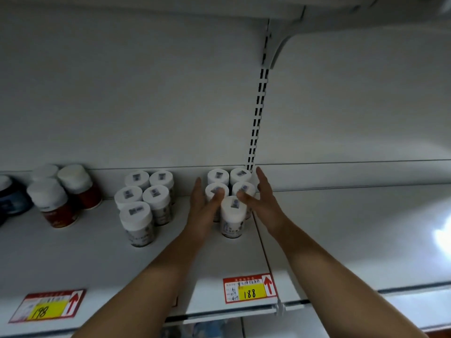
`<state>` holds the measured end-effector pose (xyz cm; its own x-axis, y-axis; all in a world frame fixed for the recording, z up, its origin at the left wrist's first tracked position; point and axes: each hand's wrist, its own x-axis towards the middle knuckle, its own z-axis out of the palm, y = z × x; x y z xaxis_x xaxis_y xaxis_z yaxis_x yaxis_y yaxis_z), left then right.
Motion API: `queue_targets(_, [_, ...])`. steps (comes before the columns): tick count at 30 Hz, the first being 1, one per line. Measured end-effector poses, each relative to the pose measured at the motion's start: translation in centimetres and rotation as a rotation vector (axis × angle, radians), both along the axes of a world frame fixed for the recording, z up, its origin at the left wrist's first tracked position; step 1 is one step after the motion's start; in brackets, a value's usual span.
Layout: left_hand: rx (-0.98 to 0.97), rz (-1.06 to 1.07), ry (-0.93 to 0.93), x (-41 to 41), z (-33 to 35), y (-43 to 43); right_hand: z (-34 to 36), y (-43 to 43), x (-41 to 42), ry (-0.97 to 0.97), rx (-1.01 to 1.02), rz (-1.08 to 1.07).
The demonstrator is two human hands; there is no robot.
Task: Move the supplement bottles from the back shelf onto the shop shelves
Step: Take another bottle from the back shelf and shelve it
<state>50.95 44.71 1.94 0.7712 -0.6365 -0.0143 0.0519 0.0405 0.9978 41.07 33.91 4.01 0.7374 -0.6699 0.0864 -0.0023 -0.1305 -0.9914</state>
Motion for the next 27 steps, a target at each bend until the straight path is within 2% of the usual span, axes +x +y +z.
queue_targets(5, [-0.158,-0.012,0.109,-0.3,0.5,-1.8,-1.0,-0.9,1.6,-0.051,0.151,0.047])
queue_targets(8, [-0.219,-0.019,0.063,-0.2,0.0,-2.1,-2.4,-1.2,2.0,-0.061,0.116,0.064])
queue_targets(27, [-0.224,0.099,0.064,-1.0,-0.5,-3.6,-3.4,-2.2,2.0,-0.086,0.111,0.082])
